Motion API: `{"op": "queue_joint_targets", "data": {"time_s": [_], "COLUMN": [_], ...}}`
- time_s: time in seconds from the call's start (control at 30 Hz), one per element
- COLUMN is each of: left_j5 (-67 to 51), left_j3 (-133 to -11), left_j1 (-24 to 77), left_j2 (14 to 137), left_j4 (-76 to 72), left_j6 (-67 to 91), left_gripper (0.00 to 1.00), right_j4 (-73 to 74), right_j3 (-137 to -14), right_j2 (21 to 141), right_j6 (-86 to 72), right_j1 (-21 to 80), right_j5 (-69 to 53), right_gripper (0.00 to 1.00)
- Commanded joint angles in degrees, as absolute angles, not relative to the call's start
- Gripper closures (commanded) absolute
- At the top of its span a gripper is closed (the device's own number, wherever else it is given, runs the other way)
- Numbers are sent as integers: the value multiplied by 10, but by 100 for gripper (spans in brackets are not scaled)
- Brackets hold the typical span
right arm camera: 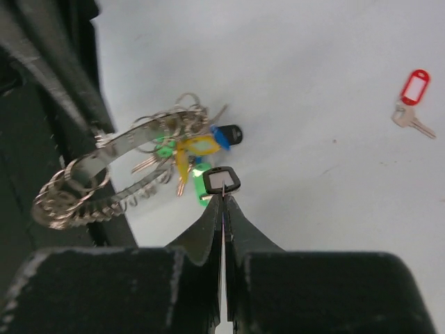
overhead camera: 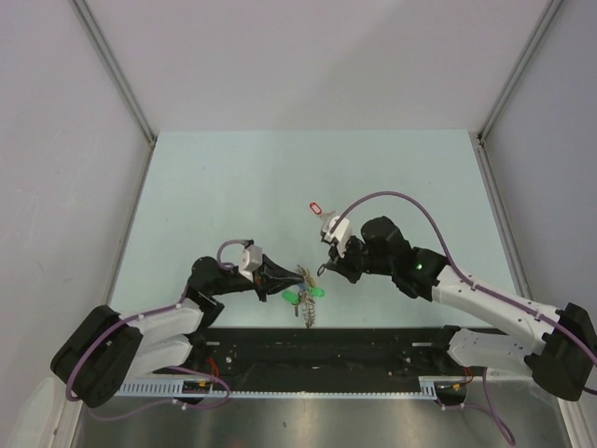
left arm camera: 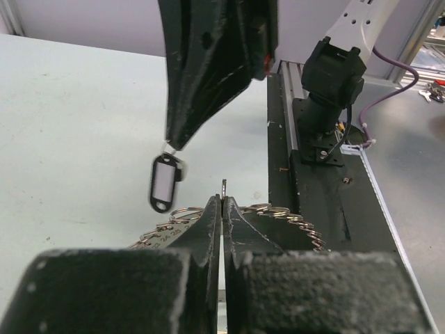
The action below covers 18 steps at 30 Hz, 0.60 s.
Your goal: Put the keys on the keyring
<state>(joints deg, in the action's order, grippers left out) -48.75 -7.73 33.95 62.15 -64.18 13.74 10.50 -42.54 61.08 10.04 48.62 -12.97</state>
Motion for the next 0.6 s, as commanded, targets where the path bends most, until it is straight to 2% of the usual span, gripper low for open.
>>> {"op": "queue_joint_targets", "data": {"time_s": [0.0,0.27,0.57], "left_j5": [-510,-508,-511], "left_j3": [-112,-122,-125], "left_j1": [339,349,355], "left_j2": [612,603,602], "left_j4": [-651,-600,-594], "left_j6": [124,92,87], "left_gripper": [100,100,100], "right_j4": [251,308,311], "right_j3": [-505,-578,-597], "right_j2": [635,658,671], "right_j6": [158,185,192], "right_j1": [525,549,559], "right_j5": [-170,-169,-193], "right_gripper": [100,100,100]}}
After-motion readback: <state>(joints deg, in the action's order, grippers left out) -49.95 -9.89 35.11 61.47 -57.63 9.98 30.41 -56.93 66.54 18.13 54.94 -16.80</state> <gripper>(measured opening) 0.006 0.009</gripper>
